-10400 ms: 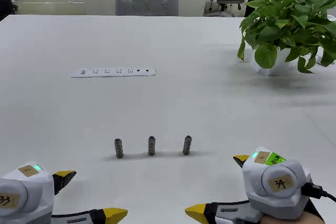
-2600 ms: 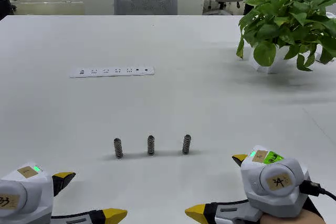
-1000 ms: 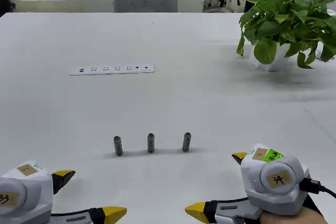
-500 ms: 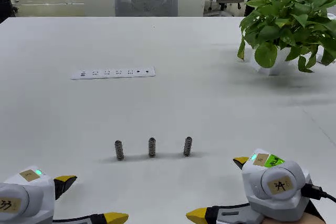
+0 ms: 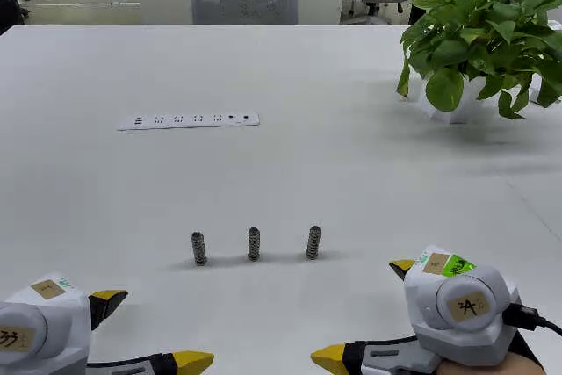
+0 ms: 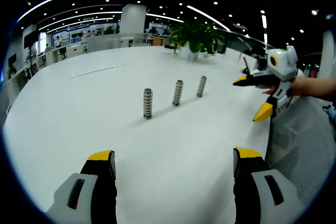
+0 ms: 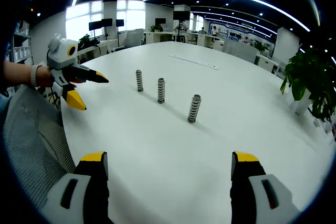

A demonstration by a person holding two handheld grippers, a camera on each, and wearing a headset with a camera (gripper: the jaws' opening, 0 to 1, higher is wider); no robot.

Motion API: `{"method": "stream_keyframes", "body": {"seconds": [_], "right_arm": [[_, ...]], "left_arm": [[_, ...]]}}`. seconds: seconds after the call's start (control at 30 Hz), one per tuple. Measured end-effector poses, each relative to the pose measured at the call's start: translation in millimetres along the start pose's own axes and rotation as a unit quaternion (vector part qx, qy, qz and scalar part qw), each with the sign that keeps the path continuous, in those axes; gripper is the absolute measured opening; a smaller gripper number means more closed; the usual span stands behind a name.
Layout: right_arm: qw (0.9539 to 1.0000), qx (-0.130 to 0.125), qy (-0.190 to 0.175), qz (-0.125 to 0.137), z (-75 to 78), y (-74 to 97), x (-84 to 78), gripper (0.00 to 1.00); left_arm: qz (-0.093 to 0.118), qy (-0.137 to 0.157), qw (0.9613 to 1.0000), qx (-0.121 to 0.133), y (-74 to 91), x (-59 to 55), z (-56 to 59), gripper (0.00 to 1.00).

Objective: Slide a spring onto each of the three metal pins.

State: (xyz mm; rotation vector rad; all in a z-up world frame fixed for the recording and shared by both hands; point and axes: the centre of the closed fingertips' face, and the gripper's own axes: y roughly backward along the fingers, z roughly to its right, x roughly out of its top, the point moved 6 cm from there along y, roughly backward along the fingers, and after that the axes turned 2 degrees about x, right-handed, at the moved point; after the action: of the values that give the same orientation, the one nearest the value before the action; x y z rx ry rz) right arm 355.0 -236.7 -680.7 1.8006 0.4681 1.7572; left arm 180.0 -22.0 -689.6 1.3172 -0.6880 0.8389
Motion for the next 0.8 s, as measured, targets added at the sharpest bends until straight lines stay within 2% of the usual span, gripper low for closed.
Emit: {"method": "stream_keyframes", "body": {"seconds": [0.5, 0.7, 0.8], "right_arm": [[1.0000, -0.001, 0.000, 0.001, 0.2, 1.0, 0.8, 0.99], [1.0000, 0.000, -0.001, 0.001, 0.5, 0.6, 0.5, 0.99], [1.0000, 0.001, 0.000, 0.000, 0.0, 0.2, 0.2, 0.99]], "left_arm": [[-0.001, -0.001, 1.0000, 0.001, -1.6, -2.5, -4.7, 0.94], [0.000, 0.001, 1.0000, 0.001, 0.1, 1.3, 1.9, 0.94], [-0.002, 0.000, 1.0000, 0.000, -0.8, -1.1, -1.0, 0.94]]}}
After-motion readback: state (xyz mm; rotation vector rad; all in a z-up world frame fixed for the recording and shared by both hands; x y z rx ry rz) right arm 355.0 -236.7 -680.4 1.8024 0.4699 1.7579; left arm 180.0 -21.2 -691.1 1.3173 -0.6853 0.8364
